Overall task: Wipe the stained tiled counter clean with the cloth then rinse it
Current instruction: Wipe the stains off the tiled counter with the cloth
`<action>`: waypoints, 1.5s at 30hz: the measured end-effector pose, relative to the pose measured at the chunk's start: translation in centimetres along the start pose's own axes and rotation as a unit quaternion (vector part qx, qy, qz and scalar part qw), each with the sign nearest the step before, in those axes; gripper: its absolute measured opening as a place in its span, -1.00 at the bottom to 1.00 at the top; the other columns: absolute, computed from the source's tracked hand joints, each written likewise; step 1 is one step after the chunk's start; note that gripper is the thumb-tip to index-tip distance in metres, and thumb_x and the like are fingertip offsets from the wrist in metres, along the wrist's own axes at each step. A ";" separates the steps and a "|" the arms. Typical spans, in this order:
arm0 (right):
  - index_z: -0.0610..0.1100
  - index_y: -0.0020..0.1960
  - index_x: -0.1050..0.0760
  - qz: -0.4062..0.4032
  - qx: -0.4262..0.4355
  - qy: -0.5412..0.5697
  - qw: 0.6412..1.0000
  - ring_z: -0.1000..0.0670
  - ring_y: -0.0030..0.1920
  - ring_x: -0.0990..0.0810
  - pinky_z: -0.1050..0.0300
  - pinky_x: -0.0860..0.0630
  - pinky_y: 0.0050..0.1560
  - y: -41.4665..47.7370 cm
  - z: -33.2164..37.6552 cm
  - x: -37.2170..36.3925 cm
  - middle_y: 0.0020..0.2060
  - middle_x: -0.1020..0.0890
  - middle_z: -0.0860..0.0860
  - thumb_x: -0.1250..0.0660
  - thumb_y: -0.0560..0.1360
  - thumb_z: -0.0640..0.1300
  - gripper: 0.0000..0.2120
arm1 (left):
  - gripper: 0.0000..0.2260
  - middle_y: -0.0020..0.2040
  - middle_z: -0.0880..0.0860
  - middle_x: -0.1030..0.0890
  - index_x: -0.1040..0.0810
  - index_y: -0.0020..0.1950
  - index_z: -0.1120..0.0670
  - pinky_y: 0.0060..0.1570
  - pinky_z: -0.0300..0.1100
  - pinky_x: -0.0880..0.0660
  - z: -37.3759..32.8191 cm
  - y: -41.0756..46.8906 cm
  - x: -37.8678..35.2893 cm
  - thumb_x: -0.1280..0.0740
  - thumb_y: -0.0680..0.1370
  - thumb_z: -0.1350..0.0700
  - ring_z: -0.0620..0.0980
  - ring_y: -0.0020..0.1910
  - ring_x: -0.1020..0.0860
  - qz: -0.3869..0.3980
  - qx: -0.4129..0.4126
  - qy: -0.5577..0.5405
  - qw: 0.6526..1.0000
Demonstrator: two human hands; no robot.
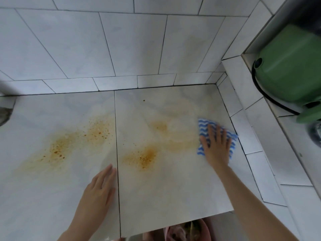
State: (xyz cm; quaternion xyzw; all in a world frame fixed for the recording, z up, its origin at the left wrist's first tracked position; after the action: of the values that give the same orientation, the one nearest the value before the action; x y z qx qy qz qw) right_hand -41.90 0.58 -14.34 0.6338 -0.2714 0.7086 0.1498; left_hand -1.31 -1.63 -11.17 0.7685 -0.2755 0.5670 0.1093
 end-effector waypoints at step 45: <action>0.07 0.53 -0.05 -0.054 0.170 0.031 0.983 -0.12 0.52 0.04 -0.09 0.07 0.46 -10.5 8.8 -2.6 0.53 -0.07 -0.02 0.09 0.57 0.29 -0.41 | -0.41 0.38 0.07 -0.38 -0.38 0.38 0.15 0.07 0.02 -0.49 -0.1 0.1 0.1 0.23 0.61 -0.11 0.08 0.28 -0.36 0.009 0.019 -0.003 1.000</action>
State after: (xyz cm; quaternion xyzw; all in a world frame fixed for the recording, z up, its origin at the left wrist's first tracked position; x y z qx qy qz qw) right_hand -28.51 4.32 -14.41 0.6412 -0.1074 0.7549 0.0861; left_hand -1.40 -1.72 -11.12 0.7693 -0.2722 0.5711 0.0892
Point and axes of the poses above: each hand's wrist, its own y-axis towards the middle knuckle, its own x-axis out of the back of the hand, z = x × y, the point moved 6 cm from there along y, towards the middle knuckle
